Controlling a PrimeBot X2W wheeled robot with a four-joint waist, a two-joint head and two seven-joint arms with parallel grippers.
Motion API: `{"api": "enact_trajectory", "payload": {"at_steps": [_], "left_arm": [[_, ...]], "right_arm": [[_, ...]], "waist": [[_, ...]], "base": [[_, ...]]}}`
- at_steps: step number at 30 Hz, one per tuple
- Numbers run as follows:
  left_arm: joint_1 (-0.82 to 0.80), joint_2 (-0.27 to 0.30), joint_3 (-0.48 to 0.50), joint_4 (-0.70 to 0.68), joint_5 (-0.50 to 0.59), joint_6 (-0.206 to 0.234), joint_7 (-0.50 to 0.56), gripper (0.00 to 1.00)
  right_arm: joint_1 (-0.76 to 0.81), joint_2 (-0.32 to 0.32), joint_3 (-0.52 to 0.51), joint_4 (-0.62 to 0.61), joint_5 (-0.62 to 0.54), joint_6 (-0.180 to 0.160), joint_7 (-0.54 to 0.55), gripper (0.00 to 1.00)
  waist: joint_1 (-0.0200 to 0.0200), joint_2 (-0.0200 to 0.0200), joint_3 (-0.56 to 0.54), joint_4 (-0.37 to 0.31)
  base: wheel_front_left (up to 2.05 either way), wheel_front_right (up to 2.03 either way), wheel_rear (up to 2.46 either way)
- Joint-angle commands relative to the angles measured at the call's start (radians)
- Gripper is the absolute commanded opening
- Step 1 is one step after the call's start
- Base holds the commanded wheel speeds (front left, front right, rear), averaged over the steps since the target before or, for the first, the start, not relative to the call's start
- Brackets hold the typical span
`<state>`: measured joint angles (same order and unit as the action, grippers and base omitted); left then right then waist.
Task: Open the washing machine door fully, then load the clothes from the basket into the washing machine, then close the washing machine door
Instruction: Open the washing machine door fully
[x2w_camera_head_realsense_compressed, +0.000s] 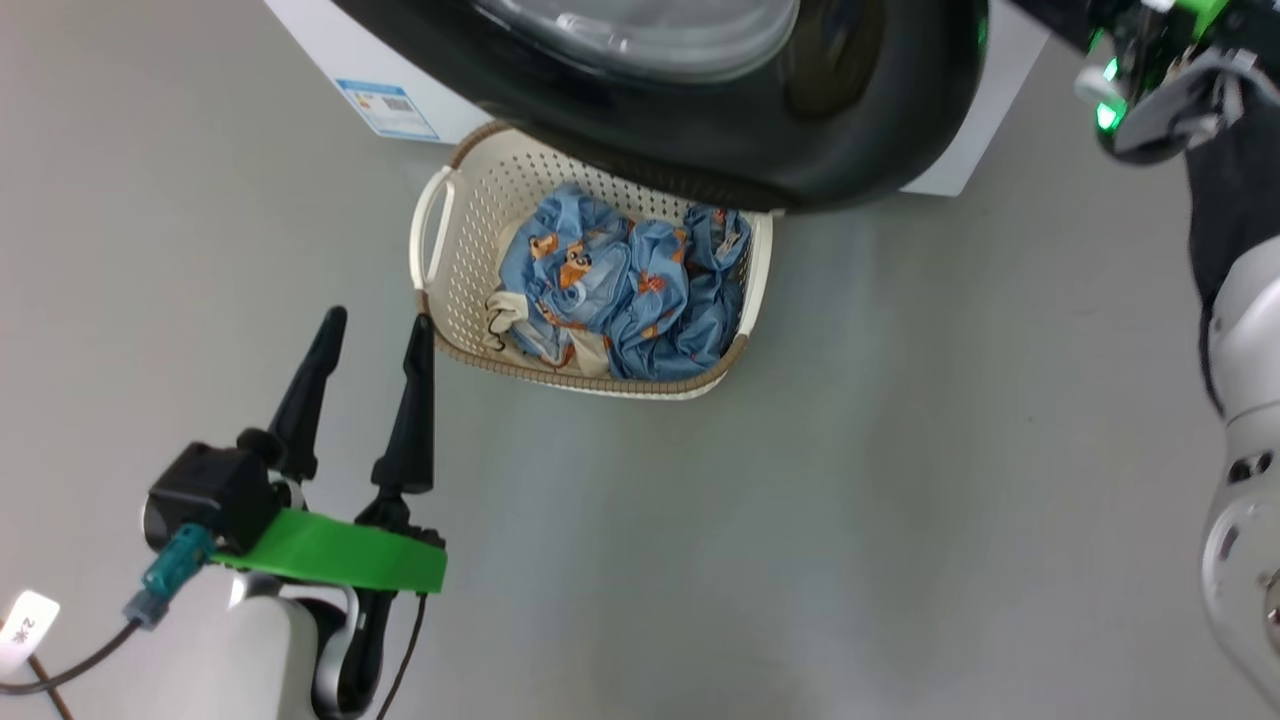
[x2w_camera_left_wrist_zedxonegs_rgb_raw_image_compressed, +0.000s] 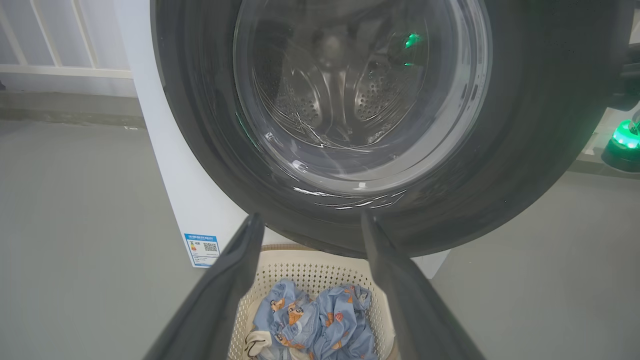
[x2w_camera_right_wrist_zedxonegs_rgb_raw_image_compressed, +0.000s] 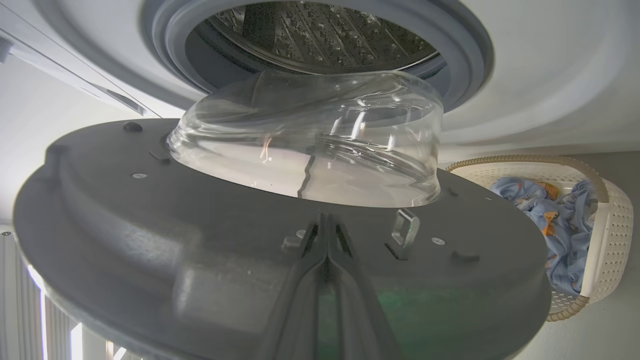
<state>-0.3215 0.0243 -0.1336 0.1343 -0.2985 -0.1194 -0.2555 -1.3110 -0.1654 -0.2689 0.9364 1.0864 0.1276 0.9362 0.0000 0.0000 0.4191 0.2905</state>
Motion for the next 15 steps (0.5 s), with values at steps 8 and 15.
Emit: {"api": "enact_trajectory", "payload": {"at_steps": [8, 15], "left_arm": [[0.055, 0.026, 0.048, -0.031, 0.035, -0.006, -0.006, 1.0], [0.084, 0.026, 0.046, -0.033, 0.049, -0.008, -0.006, 1.0]], "right_arm": [[0.168, 0.086, 0.005, -0.168, 0.025, 0.003, 0.144, 0.0], [0.296, 0.111, 0.002, -0.278, 0.026, 0.003, 0.227, 0.0]], "waist": [[0.0, 0.0, -0.07, -0.012], [0.0, 0.0, -0.111, -0.01]], "base": [[0.0, 0.0, 0.0], [0.0, 0.0, 0.0]]}}
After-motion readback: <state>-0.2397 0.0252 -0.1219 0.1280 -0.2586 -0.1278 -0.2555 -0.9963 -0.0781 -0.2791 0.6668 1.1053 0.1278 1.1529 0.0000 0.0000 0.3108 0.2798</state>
